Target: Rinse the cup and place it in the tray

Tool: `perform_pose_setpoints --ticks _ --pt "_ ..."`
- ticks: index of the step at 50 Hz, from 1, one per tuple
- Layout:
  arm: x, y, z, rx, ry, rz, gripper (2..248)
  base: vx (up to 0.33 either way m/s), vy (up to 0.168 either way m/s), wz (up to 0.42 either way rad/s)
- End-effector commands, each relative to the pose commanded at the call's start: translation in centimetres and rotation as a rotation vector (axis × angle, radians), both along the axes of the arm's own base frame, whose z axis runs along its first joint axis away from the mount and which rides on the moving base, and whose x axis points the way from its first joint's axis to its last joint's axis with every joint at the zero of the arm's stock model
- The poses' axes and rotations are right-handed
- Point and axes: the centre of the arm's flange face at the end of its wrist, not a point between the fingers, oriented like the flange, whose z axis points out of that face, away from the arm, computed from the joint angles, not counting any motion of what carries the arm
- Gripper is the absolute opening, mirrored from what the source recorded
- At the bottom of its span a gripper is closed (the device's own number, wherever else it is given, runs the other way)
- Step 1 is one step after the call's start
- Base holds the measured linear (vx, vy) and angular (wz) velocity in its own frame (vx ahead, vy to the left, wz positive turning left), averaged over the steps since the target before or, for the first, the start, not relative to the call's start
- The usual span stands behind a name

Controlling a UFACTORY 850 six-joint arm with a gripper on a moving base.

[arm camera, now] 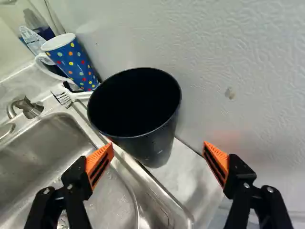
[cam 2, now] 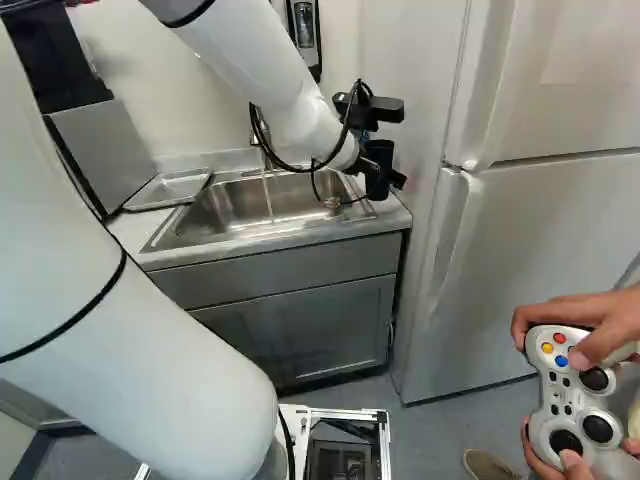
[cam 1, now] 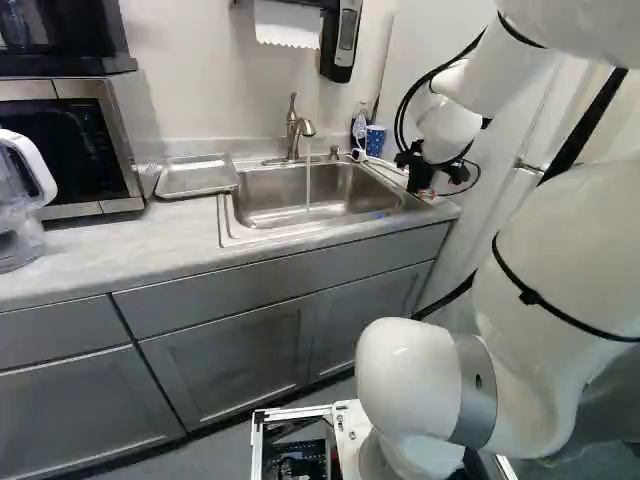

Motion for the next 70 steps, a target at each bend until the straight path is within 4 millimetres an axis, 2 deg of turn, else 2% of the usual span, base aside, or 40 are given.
perform_pose_setpoints --ticks 12,33,50,70 --pt "0.0 0.0 0.0 -0.089 0.053 0.069 247 0.000 0.000 0.000" --pt "0.1 0.0 0.0 -0.089 0.053 0.070 247 0.000 0.000 0.000" --pt "1.4 0.8 0.0 -0.089 0.053 0.095 247 0.000 0.000 0.000" --pt "1.4 0.8 0.0 -0.106 0.063 0.109 247 0.000 0.000 0.000"
